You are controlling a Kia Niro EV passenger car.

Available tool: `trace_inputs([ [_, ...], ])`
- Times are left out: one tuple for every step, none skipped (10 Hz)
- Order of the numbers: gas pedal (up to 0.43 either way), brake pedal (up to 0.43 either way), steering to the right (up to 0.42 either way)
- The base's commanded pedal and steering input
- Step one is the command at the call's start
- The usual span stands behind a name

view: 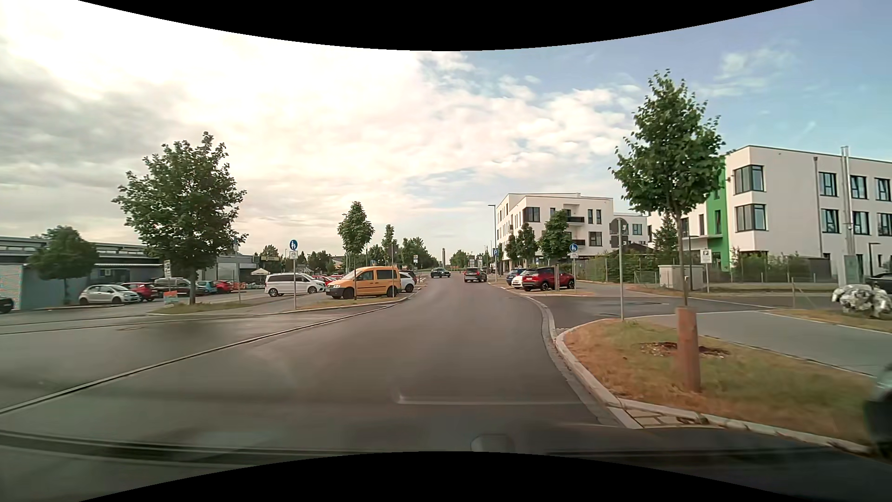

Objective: Follow the waypoints while adhering to traffic rules and regulations

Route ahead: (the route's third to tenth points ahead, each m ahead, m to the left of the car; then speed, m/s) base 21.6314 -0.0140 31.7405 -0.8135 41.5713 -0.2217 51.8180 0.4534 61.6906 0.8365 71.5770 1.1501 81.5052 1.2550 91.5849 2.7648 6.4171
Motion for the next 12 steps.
trace_inputs([
  [0.0, 0.0, 0.024],
  [0.0, 0.0, 0.024],
  [0.0, 0.0, 0.024],
  [0.0, 0.0, 0.024],
  [0.0, 0.0, 0.024],
  [0.0, 0.0, 0.024],
  [0.008, 0.0, 0.024],
  [0.02, 0.0, 0.024],
  [0.02, 0.0, 0.024],
  [0.028, 0.0, 0.024],
  [0.028, 0.0, 0.024],
  [0.028, 0.0, 0.024],
])
